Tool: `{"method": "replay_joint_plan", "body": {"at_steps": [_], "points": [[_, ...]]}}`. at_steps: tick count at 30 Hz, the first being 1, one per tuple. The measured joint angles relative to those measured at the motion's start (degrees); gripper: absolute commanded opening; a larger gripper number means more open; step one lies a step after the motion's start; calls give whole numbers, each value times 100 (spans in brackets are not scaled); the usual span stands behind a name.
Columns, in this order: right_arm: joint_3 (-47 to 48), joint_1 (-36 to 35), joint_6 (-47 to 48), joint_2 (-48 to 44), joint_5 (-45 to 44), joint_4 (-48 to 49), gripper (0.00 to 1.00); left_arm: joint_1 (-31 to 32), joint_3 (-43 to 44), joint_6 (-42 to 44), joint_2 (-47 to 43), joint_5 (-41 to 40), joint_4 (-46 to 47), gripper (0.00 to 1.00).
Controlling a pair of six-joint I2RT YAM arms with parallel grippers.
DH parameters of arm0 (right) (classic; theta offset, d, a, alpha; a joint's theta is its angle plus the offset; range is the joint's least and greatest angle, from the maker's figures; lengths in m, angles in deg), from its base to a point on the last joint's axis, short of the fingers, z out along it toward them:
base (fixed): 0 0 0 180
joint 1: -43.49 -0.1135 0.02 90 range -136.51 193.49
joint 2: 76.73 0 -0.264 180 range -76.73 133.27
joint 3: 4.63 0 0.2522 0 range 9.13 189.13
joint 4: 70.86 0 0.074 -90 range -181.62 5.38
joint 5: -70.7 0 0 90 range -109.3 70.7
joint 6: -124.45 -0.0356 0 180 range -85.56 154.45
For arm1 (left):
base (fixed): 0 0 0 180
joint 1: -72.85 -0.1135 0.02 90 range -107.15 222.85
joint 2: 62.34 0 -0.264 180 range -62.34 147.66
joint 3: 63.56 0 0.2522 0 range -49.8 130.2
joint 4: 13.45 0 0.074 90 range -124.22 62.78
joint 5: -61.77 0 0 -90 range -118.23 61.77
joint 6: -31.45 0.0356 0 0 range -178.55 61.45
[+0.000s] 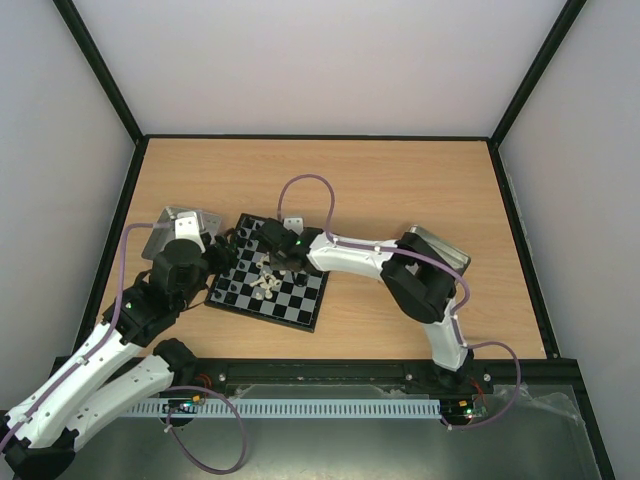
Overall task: Set up the chess pieces on the board
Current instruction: Pick up the chess piece from the chessboard, then place the chess piece on the chessboard.
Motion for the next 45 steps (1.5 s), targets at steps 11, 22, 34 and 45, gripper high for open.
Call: {"method": "replay_joint_plan", "body": {"at_steps": [11, 22, 34, 45], "points": [[334, 24, -46, 348, -199, -129, 3, 0, 0, 2, 2, 0, 0, 63], [-94, 42, -179, 35, -535, -179, 2, 0, 0, 2, 2, 2, 2, 63], [-713, 203, -387, -503, -632, -170, 2, 0, 0, 4, 15, 4, 7, 63], [-726, 299, -411, -496, -579, -79, 4, 0, 0, 4, 55, 4, 9, 63]]}}
